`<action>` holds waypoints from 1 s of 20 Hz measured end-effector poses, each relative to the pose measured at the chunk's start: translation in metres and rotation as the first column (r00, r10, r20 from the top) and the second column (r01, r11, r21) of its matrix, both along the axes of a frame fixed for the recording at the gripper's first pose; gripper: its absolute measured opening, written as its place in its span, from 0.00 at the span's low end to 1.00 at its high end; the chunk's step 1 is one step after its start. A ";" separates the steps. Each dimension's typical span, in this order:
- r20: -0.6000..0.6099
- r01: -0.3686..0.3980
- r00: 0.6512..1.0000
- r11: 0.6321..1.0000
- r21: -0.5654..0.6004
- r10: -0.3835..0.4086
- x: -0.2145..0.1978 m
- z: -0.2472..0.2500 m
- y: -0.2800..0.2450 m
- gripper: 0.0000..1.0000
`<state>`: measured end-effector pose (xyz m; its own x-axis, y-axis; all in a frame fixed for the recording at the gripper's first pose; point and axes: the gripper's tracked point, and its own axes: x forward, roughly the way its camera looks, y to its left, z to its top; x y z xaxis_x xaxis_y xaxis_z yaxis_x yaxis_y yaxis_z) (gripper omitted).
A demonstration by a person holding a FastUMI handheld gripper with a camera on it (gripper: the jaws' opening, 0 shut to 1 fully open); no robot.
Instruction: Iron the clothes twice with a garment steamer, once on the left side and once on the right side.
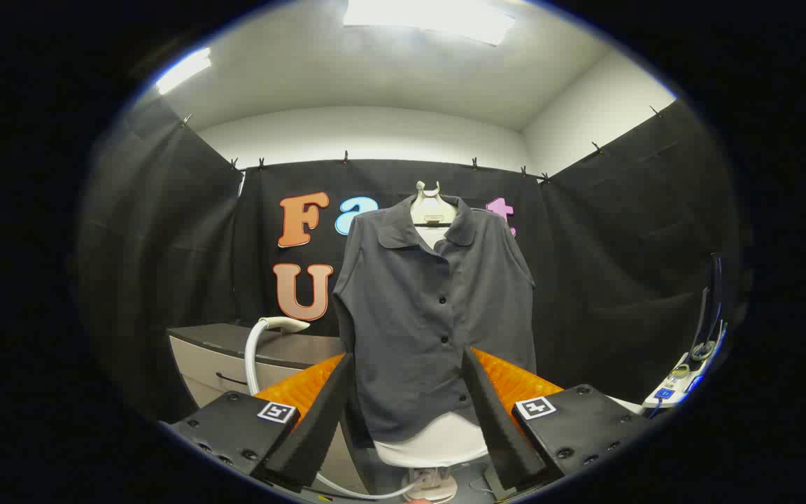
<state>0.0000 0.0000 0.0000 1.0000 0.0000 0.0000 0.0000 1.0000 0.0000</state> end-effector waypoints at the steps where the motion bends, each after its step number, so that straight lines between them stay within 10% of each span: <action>1: -0.001 0.000 1.000 1.000 -0.001 0.000 -0.001 -0.001 0.000 0.98; 20: -0.009 0.008 1.000 1.000 -0.013 -0.008 -0.009 0.000 0.007 0.98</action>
<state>-0.0094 0.0074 0.0005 0.9999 -0.0078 -0.0087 0.0077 0.9999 -0.0135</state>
